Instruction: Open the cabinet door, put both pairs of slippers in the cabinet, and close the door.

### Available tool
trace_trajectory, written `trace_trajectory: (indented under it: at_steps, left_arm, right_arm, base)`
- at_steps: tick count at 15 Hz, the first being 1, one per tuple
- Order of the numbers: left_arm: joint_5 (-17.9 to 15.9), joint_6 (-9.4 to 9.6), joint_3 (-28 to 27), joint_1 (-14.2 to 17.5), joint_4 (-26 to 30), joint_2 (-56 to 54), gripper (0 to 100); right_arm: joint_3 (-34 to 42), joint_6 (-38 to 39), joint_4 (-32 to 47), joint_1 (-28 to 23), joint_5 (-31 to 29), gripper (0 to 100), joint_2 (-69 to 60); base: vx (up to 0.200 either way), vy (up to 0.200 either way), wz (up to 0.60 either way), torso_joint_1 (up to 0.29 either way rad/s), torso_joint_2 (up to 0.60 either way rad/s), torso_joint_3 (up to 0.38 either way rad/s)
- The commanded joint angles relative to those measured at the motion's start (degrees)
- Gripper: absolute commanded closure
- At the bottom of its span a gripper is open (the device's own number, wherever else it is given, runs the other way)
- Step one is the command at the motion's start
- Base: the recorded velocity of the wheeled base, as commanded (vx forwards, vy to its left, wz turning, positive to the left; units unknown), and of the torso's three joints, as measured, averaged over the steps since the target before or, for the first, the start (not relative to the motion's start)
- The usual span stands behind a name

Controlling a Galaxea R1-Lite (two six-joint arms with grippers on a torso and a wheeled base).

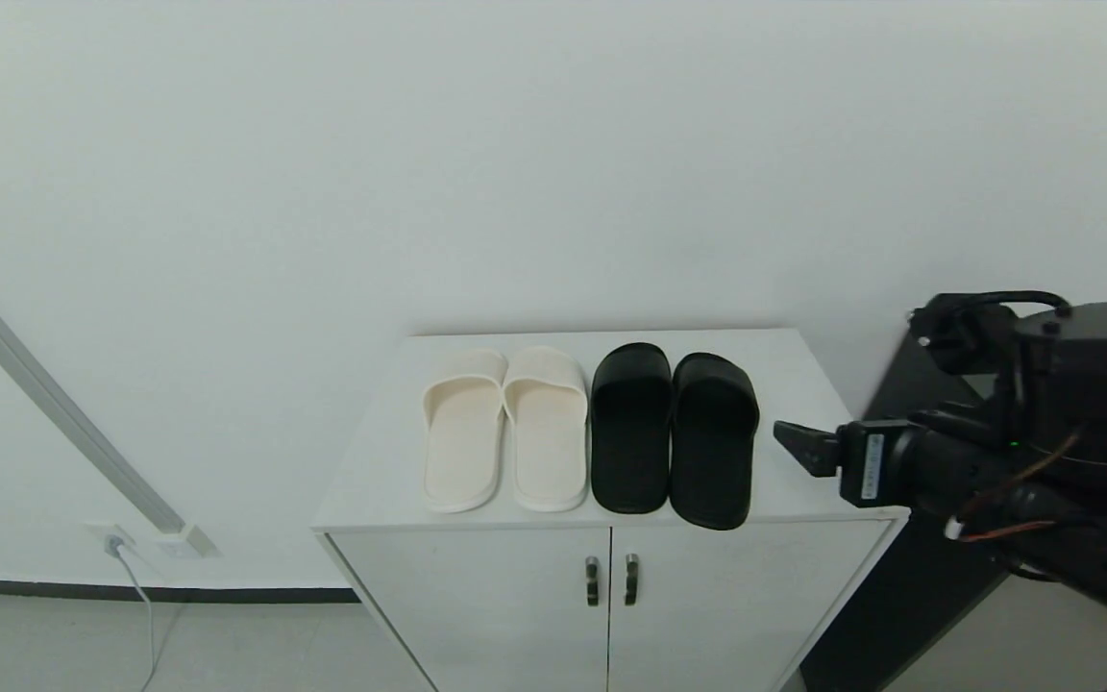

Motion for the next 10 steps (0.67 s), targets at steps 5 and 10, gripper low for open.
trace_trajectory:
  at_steps: [5,10]
  left_arm:
    - [0.0,-0.02,0.0,0.0,0.0,0.1,100]
    - [0.0,-0.02,0.0,0.0,0.0,0.1,100]
  right_arm:
    - [-15.8,5.0,0.5,5.7,-9.4,0,18.8]
    - [-24.8,5.1,-0.5,6.9,-14.6,0,27.6]
  base:
    - [0.0,0.0,0.0,0.0,0.0,0.0]
    - [0.0,0.0,0.0,0.0,0.0,0.0]
